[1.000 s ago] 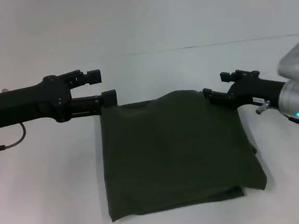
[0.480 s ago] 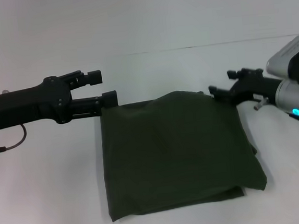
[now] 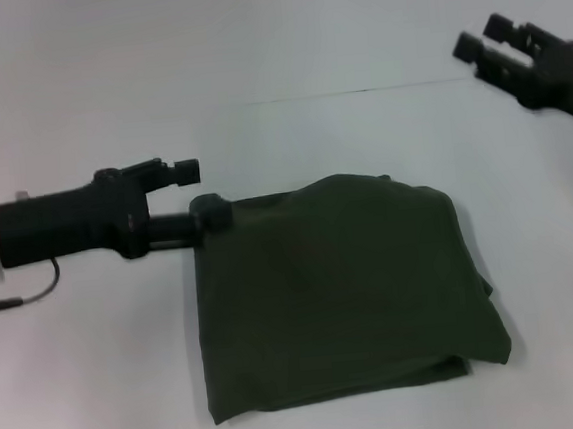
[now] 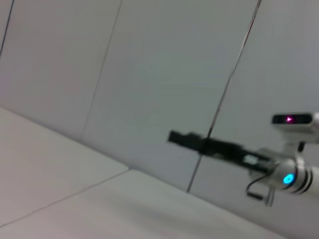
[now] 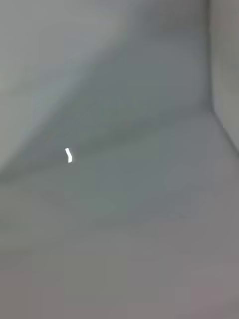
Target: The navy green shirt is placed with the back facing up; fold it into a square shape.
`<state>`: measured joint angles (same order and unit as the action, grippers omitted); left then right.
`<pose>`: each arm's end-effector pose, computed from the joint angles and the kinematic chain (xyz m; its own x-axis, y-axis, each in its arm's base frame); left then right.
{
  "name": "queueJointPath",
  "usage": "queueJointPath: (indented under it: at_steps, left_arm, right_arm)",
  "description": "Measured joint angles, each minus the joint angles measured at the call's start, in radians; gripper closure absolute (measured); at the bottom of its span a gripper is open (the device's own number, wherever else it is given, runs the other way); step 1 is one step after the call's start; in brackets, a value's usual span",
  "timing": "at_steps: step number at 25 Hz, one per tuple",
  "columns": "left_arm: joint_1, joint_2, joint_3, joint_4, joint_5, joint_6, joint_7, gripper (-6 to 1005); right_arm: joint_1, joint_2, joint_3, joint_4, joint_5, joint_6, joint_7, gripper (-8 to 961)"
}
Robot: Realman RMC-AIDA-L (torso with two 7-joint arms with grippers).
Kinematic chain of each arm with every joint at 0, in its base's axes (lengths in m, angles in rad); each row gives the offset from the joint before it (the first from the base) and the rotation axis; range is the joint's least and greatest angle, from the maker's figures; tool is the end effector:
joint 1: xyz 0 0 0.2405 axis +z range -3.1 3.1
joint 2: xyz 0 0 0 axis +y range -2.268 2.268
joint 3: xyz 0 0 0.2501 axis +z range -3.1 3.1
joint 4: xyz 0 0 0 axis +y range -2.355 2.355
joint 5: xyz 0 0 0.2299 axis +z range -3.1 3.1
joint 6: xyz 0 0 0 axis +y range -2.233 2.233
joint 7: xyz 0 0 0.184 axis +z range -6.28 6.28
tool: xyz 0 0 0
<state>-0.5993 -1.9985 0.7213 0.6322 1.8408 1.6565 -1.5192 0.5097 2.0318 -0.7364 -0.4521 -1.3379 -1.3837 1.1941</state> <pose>-0.2146 0.3769 0.0065 0.7154 0.3471 0.6064 0.4584 -0.8882 -0.0325 0.2514 0.4075 0.0273 0.5032 -0.1087 -0.8573 -0.6641 -0.6835 -0.3031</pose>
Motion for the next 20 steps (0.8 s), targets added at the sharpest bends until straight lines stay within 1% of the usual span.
queueJointPath:
  at_steps: [1, 2, 3, 4, 5, 6, 8, 12, 18, 20]
  left_arm:
    - [0.0, 0.0, 0.0, 0.0, 0.0, 0.0, 0.0, 58]
    - [0.02, -0.023, -0.001, -0.015, 0.001, 0.019, 0.104, 57]
    - [0.027, -0.031, 0.0, -0.018, 0.003, 0.023, 0.134, 58]
    - [0.041, -0.043, 0.0, -0.023, 0.004, 0.026, 0.179, 58]
    - [0.049, -0.051, 0.0, -0.027, 0.005, 0.028, 0.205, 59]
    - [0.056, -0.057, 0.0, -0.041, 0.007, 0.027, 0.239, 60]
    - [0.061, -0.058, -0.002, -0.088, 0.011, 0.023, 0.279, 61]
    - [0.061, -0.049, -0.009, -0.138, 0.013, 0.024, 0.299, 64]
    - [0.059, -0.049, 0.01, -0.144, 0.022, 0.03, 0.317, 65]
    - [0.058, -0.049, 0.018, -0.144, 0.024, 0.035, 0.318, 65]
  right_arm:
    - [-0.012, -0.016, -0.009, -0.004, -0.032, -0.062, 0.019, 227]
    - [-0.022, -0.031, -0.017, -0.009, -0.081, -0.119, 0.038, 227]
    - [-0.029, -0.055, -0.022, -0.013, -0.165, -0.195, 0.064, 222]
    - [-0.029, -0.055, -0.022, -0.013, -0.165, -0.195, 0.064, 217]
    - [-0.032, -0.065, -0.022, -0.015, -0.212, -0.24, 0.074, 212]
    - [-0.036, -0.071, -0.022, -0.017, -0.242, -0.272, 0.079, 208]
    - [-0.043, -0.076, -0.021, -0.03, -0.298, -0.311, 0.085, 198]
    - [-0.046, -0.077, -0.019, -0.077, -0.391, -0.314, 0.096, 122]
    - [-0.003, -0.078, -0.022, -0.092, -0.526, -0.306, 0.101, 9]
    - [0.012, -0.076, -0.022, -0.093, -0.555, -0.302, 0.094, 11]
